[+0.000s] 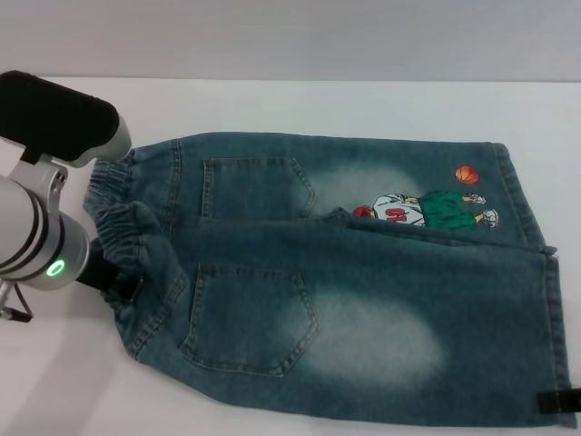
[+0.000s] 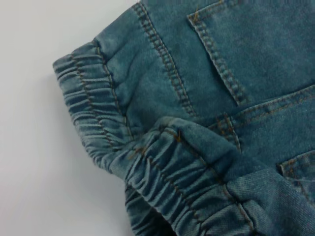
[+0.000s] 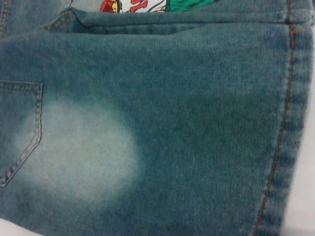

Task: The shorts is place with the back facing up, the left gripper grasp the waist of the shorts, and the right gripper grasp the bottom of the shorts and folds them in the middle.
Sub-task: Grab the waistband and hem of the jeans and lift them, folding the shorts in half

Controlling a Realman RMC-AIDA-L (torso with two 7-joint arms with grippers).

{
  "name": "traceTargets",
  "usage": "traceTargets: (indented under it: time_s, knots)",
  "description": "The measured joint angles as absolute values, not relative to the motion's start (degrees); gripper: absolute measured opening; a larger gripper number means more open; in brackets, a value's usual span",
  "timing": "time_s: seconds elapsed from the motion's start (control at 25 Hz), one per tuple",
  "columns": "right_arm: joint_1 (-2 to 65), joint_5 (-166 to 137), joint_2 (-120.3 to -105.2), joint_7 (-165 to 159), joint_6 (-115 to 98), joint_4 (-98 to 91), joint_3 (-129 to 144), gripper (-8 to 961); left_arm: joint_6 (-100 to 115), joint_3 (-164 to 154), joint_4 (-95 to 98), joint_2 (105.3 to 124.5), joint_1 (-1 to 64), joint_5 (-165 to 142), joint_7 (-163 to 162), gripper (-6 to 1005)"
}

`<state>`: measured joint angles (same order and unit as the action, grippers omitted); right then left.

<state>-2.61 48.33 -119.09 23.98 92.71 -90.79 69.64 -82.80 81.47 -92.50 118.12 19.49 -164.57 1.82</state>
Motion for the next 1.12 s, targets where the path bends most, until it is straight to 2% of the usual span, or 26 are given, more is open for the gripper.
traceTargets:
  time_s: [1.12]
  knots:
    - [-2.31, 46.89, -119.2, 23.51, 92.93, -90.94, 70.3, 580, -82.97, 81.42, -92.62, 118.3, 19.68, -164.54, 1.79, 185]
